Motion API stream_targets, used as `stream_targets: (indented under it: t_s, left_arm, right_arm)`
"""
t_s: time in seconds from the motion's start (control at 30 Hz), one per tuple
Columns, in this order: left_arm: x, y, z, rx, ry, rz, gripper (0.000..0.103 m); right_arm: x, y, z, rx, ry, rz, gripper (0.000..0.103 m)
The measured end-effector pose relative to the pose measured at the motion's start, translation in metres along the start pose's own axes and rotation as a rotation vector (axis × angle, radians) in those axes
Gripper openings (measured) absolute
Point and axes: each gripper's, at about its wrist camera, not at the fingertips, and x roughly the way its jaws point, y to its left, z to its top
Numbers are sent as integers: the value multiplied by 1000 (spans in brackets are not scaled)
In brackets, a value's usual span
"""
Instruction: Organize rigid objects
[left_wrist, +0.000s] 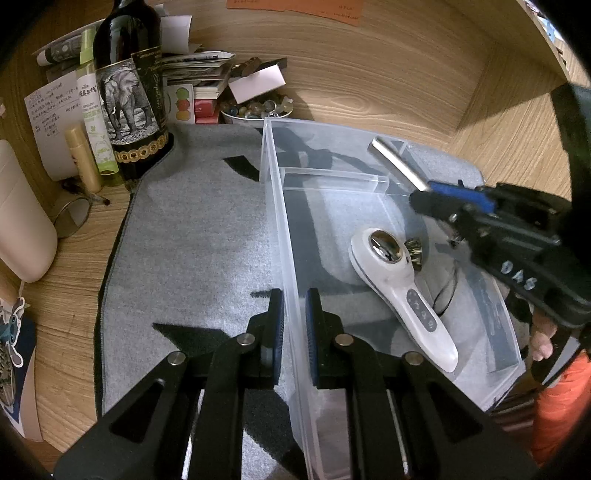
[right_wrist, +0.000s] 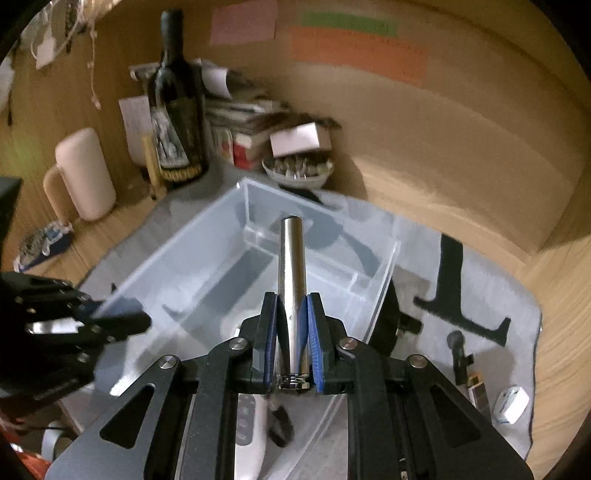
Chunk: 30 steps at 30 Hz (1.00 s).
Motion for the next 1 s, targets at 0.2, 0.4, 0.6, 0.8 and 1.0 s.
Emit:
stream_targets:
  t_s: [0.2, 0.4, 0.6, 0.8, 1.0]
  left_arm:
    - [0, 0, 0, 1, 0, 0, 11]
    - [0, 0, -1, 0, 0, 0, 11]
    - [0, 0, 0, 1, 0, 1, 11]
    - [0, 0, -1, 0, -1, 0, 11]
    - [0, 0, -1, 2, -1, 1, 11]
  right_arm:
    - [16, 0, -7, -15, 69, -10, 14]
    - [21, 1, -9, -27, 97, -11, 14]
    - [22, 3, -10, -36, 106, -21, 14]
    - [17, 0, -9, -26, 98, -18, 20]
    - [-3, 1, -6, -18, 36, -14, 43]
